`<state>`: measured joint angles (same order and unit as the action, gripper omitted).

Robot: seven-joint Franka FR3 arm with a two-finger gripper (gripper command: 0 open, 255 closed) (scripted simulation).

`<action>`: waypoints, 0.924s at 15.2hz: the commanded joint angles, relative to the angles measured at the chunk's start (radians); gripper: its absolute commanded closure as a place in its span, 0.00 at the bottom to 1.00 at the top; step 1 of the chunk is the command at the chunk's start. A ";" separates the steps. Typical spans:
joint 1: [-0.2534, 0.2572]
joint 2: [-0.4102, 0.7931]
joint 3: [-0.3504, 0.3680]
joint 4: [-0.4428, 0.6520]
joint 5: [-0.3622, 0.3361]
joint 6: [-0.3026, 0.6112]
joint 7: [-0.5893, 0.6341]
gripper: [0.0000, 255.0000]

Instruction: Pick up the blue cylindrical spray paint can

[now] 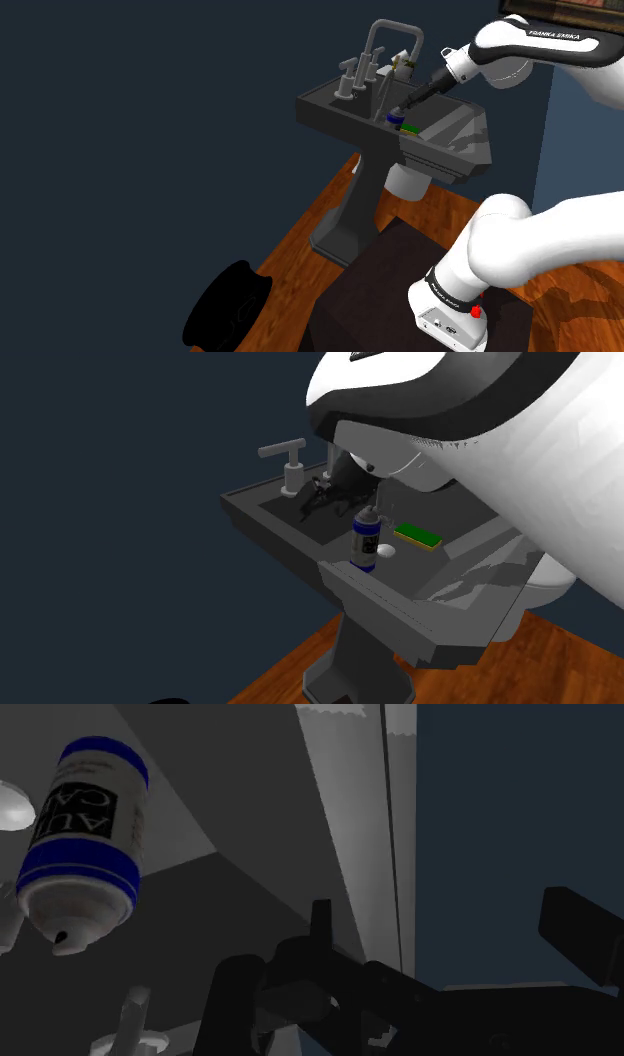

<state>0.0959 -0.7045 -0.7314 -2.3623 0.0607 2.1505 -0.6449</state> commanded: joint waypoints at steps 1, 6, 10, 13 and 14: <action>0.058 0.036 -0.100 0.040 0.040 0.024 -0.087 0.00; 0.279 0.117 -0.397 0.168 0.164 0.051 -0.297 0.00; 0.539 0.125 -0.687 0.305 0.241 0.040 -0.432 0.00; 0.739 0.058 -0.882 0.425 0.242 0.025 -0.484 0.00; 0.798 0.024 -0.932 0.469 0.232 0.018 -0.494 0.00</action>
<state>0.8154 -0.6517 -1.5944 -1.9391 0.2969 2.1689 -1.1238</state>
